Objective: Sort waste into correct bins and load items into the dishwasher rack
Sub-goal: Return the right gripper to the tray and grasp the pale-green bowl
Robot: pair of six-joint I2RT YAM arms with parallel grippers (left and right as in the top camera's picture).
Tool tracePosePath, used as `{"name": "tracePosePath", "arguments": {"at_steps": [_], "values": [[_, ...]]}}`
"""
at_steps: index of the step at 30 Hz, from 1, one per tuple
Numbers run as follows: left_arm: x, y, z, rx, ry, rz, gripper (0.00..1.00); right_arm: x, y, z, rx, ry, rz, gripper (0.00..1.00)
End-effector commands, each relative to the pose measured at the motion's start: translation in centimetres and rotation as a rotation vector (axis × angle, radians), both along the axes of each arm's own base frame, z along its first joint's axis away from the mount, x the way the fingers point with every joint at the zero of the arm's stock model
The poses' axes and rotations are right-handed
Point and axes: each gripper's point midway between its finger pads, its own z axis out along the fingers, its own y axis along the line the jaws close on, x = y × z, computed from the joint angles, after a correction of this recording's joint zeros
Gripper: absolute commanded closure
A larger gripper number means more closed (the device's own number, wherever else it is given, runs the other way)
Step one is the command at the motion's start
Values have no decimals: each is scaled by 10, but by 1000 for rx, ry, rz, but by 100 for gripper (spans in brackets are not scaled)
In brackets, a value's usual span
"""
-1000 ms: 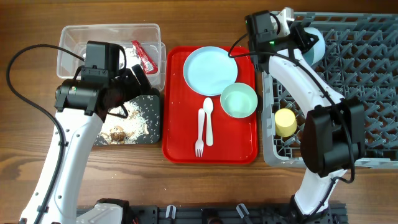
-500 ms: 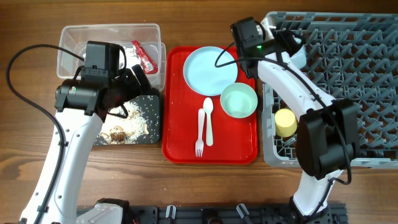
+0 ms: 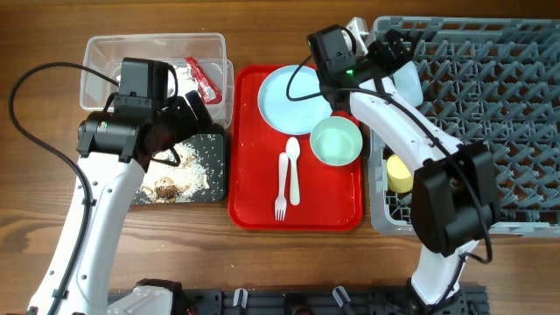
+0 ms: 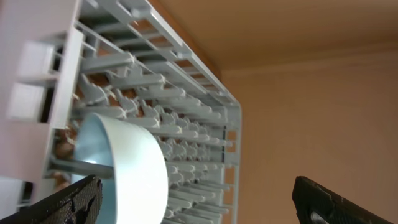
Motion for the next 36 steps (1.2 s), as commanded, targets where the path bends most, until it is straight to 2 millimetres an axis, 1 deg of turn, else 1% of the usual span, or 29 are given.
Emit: {"name": "tracePosePath", "arguments": {"at_steps": [1, 2, 4, 7, 9, 12, 13, 14, 15, 16, 18, 19, 20, 24, 27, 30, 33, 36], "values": [[1, 6, 12, 11, -36, 16, 0, 0, 21, 55, 264, -152, 71, 0], [1, 6, 12, 11, -36, 16, 0, -5, 30, 53, 355, -132, 102, 0], [1, 6, 12, 11, -36, 16, 0, -23, 54, 43, 569, -48, 158, 0], [1, 6, 12, 11, -36, 16, 0, -66, 98, 22, 904, 168, 213, 0], [1, 6, 12, 10, -36, 16, 0, -97, 128, 16, 1098, 320, 230, 0], [1, 6, 12, 10, -36, 16, 0, -134, 158, 10, 1325, 491, 168, 0], [1, 6, 12, 11, -36, 16, 0, -140, 162, 6, 1371, 522, 128, 0], [1, 6, 12, 11, -36, 16, 0, -144, 164, 2, 1396, 530, 84, 2], [1, 6, 12, 10, -36, 16, 0, -148, 162, -8, 1426, 526, -25, 5], [1, 6, 12, 11, -36, 16, 0, -153, 158, -18, 1438, 518, -114, 6], [1, 6, 12, 11, -36, 16, 0, -161, 146, -40, 1426, 482, -291, 22], [1, 6, 12, 10, -36, 16, 0, -169, 135, -56, 1408, 434, -455, 27], [1, 6, 12, 10, -36, 16, 0, -176, 127, -69, 1395, 403, -563, 29], [1, 6, 12, 11, -36, 16, 0, -197, 116, -106, 1386, 351, -805, 32], [1, 6, 12, 11, -36, 16, 0, -204, 112, -122, 1387, 302, -907, 33], [1, 6, 12, 10, -36, 16, 0, -200, 108, -129, 1389, 243, -931, 33], [1, 6, 12, 11, -36, 16, 0, -192, 108, -133, 1405, 209, -914, 33], [1, 6, 12, 10, -36, 16, 0, -188, 107, -137, 1419, 166, -936, 35]]}}
